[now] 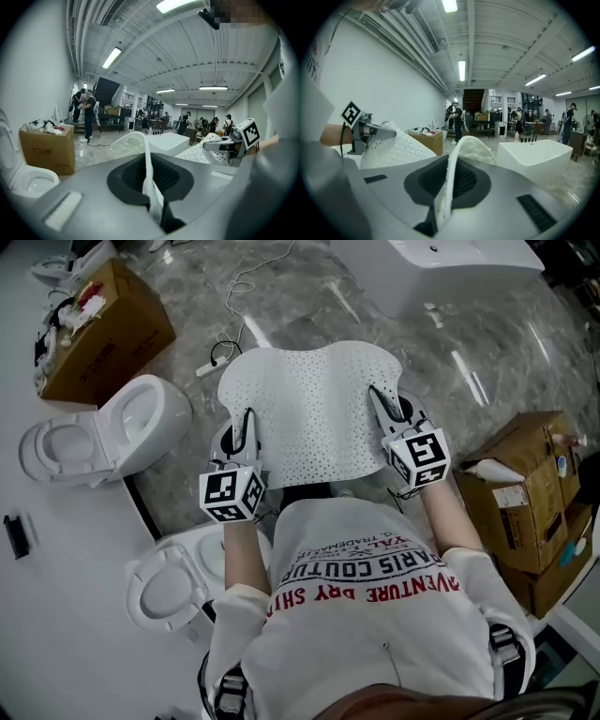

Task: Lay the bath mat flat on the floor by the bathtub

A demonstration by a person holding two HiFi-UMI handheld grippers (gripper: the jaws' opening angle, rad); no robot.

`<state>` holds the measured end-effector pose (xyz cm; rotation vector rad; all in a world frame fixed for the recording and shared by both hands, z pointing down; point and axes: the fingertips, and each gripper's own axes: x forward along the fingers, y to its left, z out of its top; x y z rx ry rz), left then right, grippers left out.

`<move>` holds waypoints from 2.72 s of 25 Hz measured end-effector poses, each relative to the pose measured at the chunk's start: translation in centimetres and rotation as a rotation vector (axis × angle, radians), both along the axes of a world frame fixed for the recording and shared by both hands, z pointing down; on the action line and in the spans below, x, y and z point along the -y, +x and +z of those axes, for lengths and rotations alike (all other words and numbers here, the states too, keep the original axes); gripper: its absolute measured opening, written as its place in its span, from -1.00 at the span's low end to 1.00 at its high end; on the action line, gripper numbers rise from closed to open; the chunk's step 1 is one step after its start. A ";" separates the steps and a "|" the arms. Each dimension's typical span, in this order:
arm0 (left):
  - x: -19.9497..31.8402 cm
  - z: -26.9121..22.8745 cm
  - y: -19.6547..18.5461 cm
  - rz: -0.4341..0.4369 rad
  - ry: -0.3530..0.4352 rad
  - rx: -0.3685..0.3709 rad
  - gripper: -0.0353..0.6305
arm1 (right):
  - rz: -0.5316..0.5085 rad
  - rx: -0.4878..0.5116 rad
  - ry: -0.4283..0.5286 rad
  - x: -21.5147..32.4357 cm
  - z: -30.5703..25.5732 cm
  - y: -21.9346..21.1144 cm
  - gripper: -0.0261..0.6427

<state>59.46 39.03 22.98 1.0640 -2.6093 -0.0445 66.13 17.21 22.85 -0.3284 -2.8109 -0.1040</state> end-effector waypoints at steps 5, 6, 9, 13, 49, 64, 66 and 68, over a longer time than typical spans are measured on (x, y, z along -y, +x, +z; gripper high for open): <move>-1.3 -0.8 -9.7 0.013 0.020 0.008 -0.84 | 0.003 0.001 0.021 -1.8 -0.9 -9.9 -0.87; -1.5 -1.1 -11.7 0.016 0.025 0.011 -0.84 | 0.004 0.005 0.025 -2.1 -1.2 -12.1 -0.87; -2.0 -2.2 -17.7 0.036 0.044 0.031 -0.84 | 0.009 0.021 0.036 -3.0 -2.2 -18.2 -0.87; -2.4 -3.8 -24.7 0.082 0.060 0.068 -0.84 | 0.036 0.037 0.046 -3.7 -3.4 -25.2 -0.87; 26.2 -3.6 -72.5 0.408 -0.029 0.144 -0.84 | 0.340 -0.021 -0.028 22.6 0.2 -65.4 -0.87; 44.7 2.1 -86.7 0.968 -0.050 0.049 -0.84 | 0.950 -0.147 -0.105 31.7 5.7 -69.3 -0.87; 46.4 3.5 -87.7 1.021 -0.060 0.046 -0.84 | 0.999 -0.167 -0.105 32.1 6.9 -69.7 -0.87; 47.8 4.9 -88.4 1.060 -0.075 0.043 -0.84 | 1.036 -0.187 -0.099 32.3 8.0 -70.1 -0.87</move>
